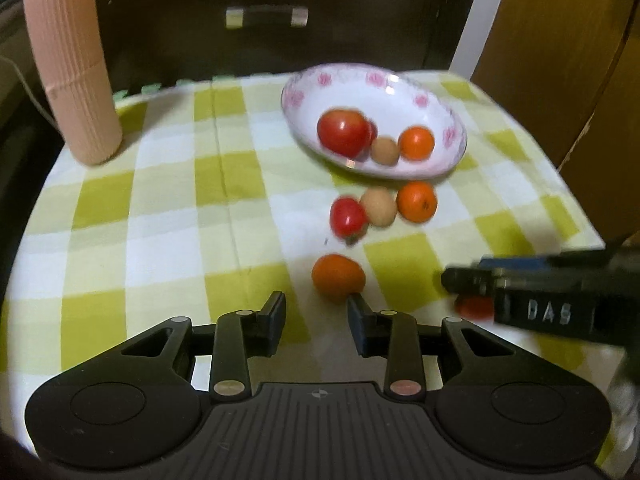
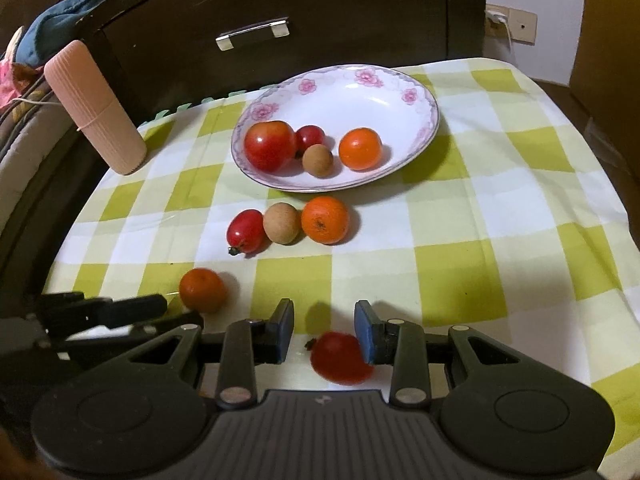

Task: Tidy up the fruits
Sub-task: 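Lift the orange fruit and red tomato in both grippers off the cloth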

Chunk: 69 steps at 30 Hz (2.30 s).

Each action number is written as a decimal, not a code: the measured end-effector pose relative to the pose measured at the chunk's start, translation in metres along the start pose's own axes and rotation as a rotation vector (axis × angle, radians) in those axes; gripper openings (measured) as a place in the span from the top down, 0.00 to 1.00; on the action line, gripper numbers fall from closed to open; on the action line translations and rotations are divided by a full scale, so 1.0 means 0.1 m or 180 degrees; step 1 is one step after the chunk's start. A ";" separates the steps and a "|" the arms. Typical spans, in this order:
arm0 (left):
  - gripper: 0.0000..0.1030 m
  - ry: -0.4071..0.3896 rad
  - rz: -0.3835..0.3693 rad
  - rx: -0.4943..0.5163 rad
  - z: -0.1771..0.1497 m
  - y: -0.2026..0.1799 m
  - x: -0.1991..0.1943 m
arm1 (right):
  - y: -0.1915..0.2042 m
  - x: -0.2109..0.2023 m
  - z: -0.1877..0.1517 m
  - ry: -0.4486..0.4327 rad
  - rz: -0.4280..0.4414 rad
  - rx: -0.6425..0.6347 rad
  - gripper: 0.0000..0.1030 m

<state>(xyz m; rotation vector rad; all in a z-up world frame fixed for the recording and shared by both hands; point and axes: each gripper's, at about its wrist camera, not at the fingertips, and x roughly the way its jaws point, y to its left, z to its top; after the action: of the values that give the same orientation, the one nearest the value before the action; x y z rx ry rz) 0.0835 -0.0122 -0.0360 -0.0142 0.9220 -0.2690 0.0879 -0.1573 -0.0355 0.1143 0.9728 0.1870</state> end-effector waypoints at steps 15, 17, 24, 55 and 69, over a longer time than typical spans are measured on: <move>0.52 -0.0058 -0.0054 0.0369 0.09 -0.25 0.33 | -0.11 0.04 -0.06 0.0040 -0.0088 0.0022 0.70; 0.52 -0.0077 -0.0054 0.0372 0.10 -0.26 0.34 | -0.11 0.03 -0.08 0.0023 -0.0091 -0.0005 0.70; 0.61 -0.0078 -0.0112 0.0203 0.12 -0.16 0.30 | -0.09 -0.01 -0.06 0.0007 -0.0121 0.0025 0.71; 0.61 0.0065 -0.0267 0.0076 -0.06 -0.14 0.15 | -0.17 -0.12 -0.26 0.0143 0.0072 -0.0020 0.58; 0.61 0.0068 -0.0290 0.0092 -0.05 -0.16 0.15 | -0.17 -0.48 -0.36 0.0020 0.0024 0.0062 0.58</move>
<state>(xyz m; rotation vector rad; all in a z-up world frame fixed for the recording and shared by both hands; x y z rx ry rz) 0.0845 -0.0302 -0.0483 -0.0267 0.9397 -0.3675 0.0341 -0.1839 -0.0200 0.1353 0.9808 0.1852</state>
